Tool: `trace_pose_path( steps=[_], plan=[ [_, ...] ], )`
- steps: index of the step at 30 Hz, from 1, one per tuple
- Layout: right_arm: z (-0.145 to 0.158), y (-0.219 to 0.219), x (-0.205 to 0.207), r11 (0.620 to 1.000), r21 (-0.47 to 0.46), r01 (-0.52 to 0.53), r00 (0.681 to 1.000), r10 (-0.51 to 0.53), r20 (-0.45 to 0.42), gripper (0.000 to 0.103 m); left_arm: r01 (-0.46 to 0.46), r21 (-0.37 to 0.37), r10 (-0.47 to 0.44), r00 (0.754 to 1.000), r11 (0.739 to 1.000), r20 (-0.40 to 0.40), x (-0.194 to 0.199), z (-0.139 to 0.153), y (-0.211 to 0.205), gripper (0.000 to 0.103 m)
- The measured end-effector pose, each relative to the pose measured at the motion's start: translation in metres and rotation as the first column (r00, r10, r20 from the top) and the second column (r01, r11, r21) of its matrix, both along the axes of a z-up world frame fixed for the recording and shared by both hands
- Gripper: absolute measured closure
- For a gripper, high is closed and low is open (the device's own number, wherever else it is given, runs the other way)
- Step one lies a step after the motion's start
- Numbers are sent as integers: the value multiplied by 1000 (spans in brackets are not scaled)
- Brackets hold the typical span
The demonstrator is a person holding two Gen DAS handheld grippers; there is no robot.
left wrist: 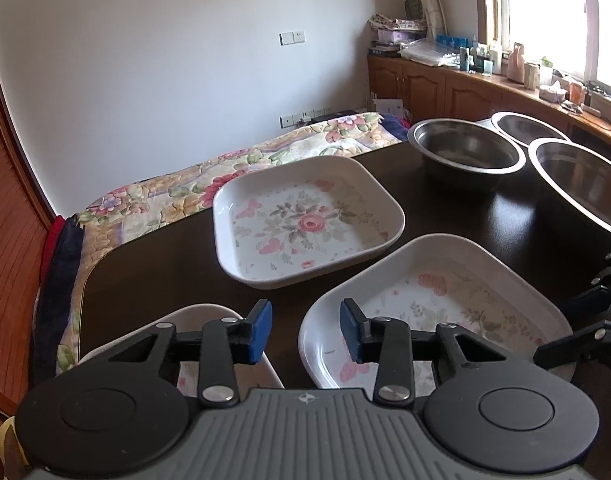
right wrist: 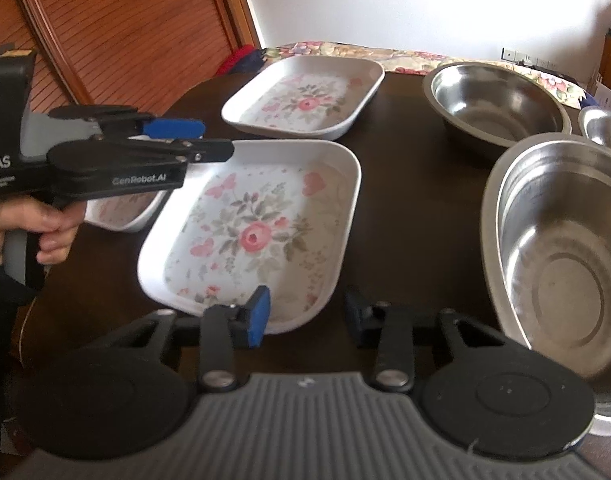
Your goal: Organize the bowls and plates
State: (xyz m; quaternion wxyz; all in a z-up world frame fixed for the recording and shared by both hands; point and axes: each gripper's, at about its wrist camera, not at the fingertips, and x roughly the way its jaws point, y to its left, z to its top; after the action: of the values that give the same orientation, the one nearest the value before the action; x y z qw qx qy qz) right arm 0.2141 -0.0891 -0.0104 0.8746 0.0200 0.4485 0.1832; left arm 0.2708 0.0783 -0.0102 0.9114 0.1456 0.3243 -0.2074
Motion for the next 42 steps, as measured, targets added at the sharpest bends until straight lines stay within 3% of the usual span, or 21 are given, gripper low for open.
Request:
trace_pose_path(
  steps=[5,21,23,25,28,42],
  plan=[
    [-1,1,0,1000,-20,-3,1000,3,15,75,10,14,-10,1000,1000,-16,0,-4,-1,45],
    [-2,3,5,1000,-14,5,1000,-5,27,75,-22,26,22,1000,999,-9,-2,-13,-3,61],
    [-2,5,7,1000,-19,2,1000,-2,29,75,-31,10,31,999,999,-10,-3,-13,-1,62],
    [-3,5,6,999,-34,1,999,0,41,86,-38,-8,38,999,999,-11,-3,-14,1,62],
    [-3,3,4,999,-37,6,998,-3,59,91,-45,-35,44,999,998,-21,-4,-13,3,62],
    [3,-5,0,1000,-7,23,994,-22,111,95,-53,-133,56,998,990,26,-27,18,6,64]
  ],
)
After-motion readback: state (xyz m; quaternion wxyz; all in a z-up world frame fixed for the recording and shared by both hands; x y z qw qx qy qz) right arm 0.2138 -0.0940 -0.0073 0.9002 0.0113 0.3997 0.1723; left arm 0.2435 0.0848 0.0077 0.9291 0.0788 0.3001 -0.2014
